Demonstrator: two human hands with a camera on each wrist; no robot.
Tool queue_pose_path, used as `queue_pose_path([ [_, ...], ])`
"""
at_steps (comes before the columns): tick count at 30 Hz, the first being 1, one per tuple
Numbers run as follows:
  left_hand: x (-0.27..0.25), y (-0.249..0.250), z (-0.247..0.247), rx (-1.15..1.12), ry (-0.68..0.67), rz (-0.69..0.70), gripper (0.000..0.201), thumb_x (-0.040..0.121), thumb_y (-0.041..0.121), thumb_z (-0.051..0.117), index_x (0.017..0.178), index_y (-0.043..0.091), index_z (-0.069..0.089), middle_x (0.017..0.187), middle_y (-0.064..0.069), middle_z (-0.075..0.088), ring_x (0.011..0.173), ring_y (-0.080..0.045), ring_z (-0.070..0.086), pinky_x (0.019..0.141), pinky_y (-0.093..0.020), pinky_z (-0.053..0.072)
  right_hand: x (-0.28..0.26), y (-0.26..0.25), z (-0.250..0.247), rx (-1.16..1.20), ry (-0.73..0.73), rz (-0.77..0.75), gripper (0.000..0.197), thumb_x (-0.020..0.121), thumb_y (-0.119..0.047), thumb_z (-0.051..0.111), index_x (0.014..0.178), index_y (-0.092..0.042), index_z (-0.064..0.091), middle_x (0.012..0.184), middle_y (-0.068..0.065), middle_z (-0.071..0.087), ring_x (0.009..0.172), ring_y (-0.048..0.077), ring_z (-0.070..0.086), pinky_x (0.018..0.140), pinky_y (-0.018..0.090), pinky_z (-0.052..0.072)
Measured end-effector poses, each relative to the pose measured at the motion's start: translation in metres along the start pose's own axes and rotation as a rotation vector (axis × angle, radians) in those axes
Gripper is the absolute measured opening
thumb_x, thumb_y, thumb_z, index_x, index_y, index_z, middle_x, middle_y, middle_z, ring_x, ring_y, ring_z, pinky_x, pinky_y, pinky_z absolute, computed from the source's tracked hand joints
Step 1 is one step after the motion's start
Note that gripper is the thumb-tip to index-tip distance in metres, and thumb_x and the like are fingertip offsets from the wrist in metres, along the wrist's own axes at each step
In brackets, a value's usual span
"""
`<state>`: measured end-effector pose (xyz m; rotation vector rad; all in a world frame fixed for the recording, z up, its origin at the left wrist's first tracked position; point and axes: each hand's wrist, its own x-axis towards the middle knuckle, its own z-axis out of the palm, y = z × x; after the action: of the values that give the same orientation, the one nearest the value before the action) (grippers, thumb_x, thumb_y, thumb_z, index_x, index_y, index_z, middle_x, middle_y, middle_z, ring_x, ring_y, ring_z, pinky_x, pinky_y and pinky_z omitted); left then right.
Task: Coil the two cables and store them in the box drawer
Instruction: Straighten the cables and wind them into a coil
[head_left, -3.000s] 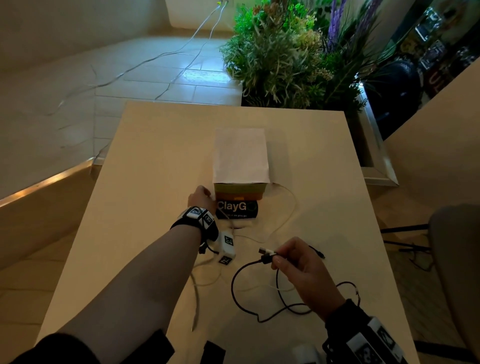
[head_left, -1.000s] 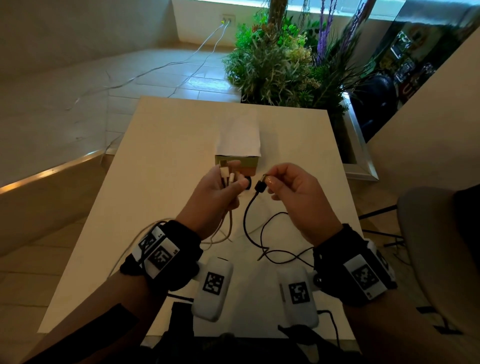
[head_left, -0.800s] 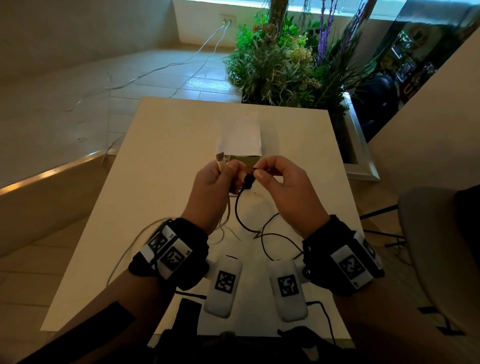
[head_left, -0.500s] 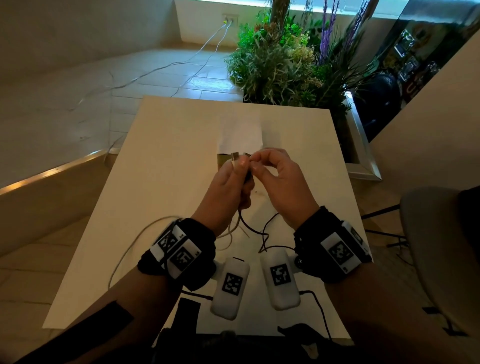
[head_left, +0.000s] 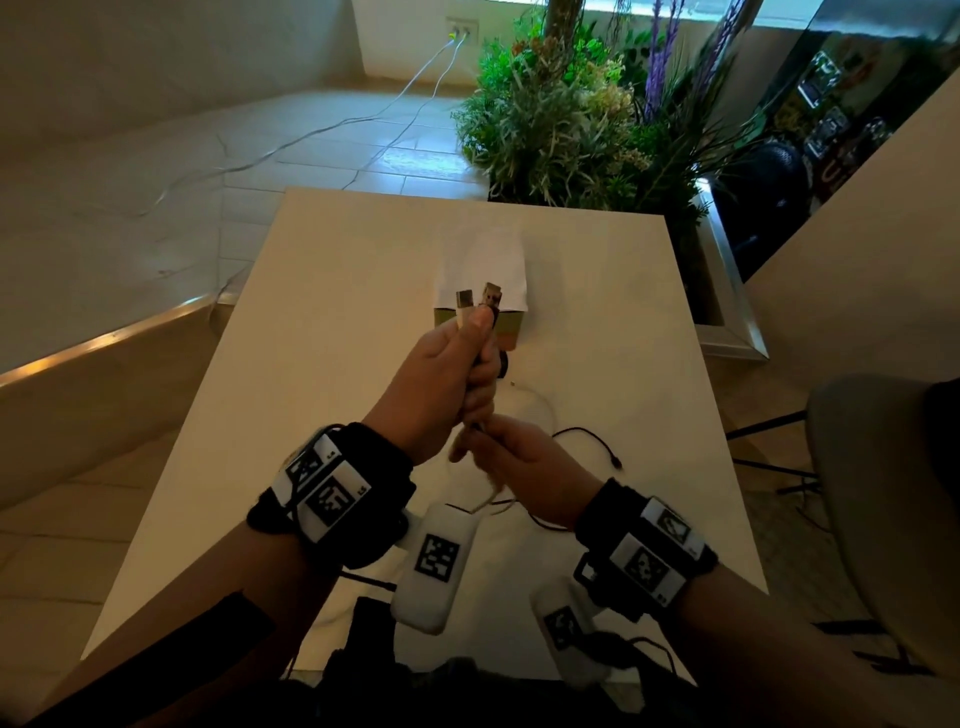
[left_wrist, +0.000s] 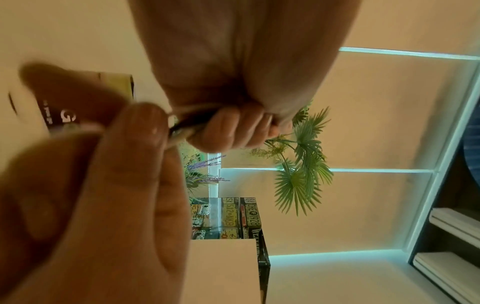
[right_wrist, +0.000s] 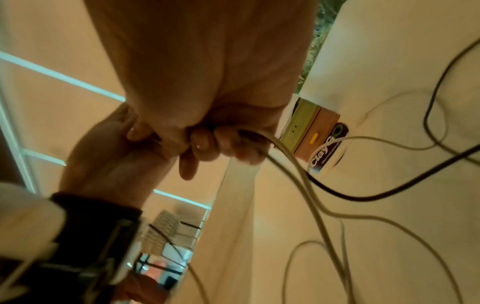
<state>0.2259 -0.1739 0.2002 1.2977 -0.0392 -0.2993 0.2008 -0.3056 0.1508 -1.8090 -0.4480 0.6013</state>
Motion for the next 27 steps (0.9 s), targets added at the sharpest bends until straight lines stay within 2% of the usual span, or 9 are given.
queue_pose_path([
  [4,-0.009,0.002,-0.014,0.066,-0.083,-0.035,0.029,0.092,0.037,0.035,0.071,0.017,0.034,0.058,0.003,0.024,0.047,-0.012,0.016,0.046,-0.027,0.016,0.002,0.009,-0.026,-0.387,-0.051,-0.089,0.020,0.094,-0.029,0.047,0.086,-0.017,0.061,0.070,-0.012,0.055,0.065,0.006,0.053,0.063,0.021,0.042],
  [8,-0.016,0.016,-0.033,0.115,-0.065,-0.072,0.028,0.088,0.038,0.037,0.070,0.018,0.033,0.055,0.004,0.025,0.046,-0.011,0.017,0.045,-0.026,0.015,0.009,0.006,-0.066,-0.686,-0.143,-0.105,0.021,0.095,-0.025,0.045,0.097,-0.009,0.059,0.073,-0.017,0.050,0.061,0.003,0.045,0.058,0.012,0.032],
  [11,-0.021,0.035,-0.053,0.040,-0.043,-0.057,0.036,0.085,0.048,0.047,0.068,0.018,0.036,0.052,0.006,0.027,0.042,-0.009,0.019,0.041,-0.022,0.017,0.015,0.002,-0.096,-0.762,-0.110,-0.040,0.017,0.097,-0.017,0.040,0.102,-0.011,0.056,0.074,-0.013,0.052,0.066,0.003,0.051,0.061,0.012,0.040],
  [13,-0.025,0.043,-0.062,0.038,-0.059,-0.044,0.041,0.074,0.056,0.058,0.066,0.020,0.040,0.052,0.008,0.029,0.041,-0.007,0.021,0.040,-0.022,0.019,0.019,0.004,-0.111,-0.775,-0.060,0.002,0.017,0.097,-0.012,0.037,0.098,-0.014,0.054,0.082,0.003,0.061,0.078,0.017,0.059,0.075,0.029,0.051],
  [15,-0.030,0.043,-0.063,0.051,-0.049,-0.050,0.042,0.071,0.056,0.061,0.065,0.020,0.040,0.052,0.008,0.029,0.041,-0.008,0.019,0.040,-0.022,0.018,0.021,0.006,-0.124,-0.857,-0.025,0.006,0.020,0.097,-0.014,0.037,0.101,-0.011,0.056,0.095,0.005,0.066,0.090,0.018,0.054,0.086,0.042,0.047],
  [19,-0.035,0.035,-0.053,0.112,0.016,-0.113,0.032,0.083,0.045,0.044,0.066,0.018,0.037,0.054,0.004,0.024,0.050,-0.016,0.009,0.047,-0.029,0.010,0.033,-0.003,-0.145,-1.269,0.026,-0.013,0.023,0.096,-0.019,0.038,0.103,-0.025,0.059,0.113,-0.005,0.063,0.104,0.025,0.042,0.086,0.042,0.031],
  [23,-0.042,0.034,-0.049,0.142,0.015,-0.159,0.030,0.083,0.042,0.042,0.066,0.018,0.037,0.057,0.001,0.021,0.053,-0.019,0.008,0.049,-0.031,0.010,0.044,-0.024,-0.165,-1.348,0.099,0.057,0.024,0.095,-0.030,0.040,0.102,-0.024,0.062,0.132,-0.002,0.050,0.112,0.033,0.037,0.091,0.044,0.032],
  [25,-0.047,0.033,-0.050,0.140,0.017,-0.161,0.030,0.083,0.041,0.043,0.065,0.018,0.038,0.056,0.001,0.021,0.052,-0.018,0.008,0.048,-0.030,0.010,0.048,-0.038,-0.171,-1.290,0.139,0.081,0.031,0.095,-0.033,0.036,0.102,-0.018,0.062,0.130,0.003,0.053,0.113,0.035,0.040,0.092,0.046,0.032],
  [27,-0.052,0.032,-0.053,0.130,0.016,-0.168,0.030,0.082,0.042,0.044,0.064,0.018,0.039,0.055,0.002,0.023,0.048,-0.014,0.012,0.048,-0.029,0.010,0.049,-0.046,-0.172,-1.245,0.206,0.083,0.041,0.088,-0.035,0.030,0.093,-0.010,0.062,0.106,0.014,0.064,0.100,0.036,0.051,0.085,0.045,0.038],
])
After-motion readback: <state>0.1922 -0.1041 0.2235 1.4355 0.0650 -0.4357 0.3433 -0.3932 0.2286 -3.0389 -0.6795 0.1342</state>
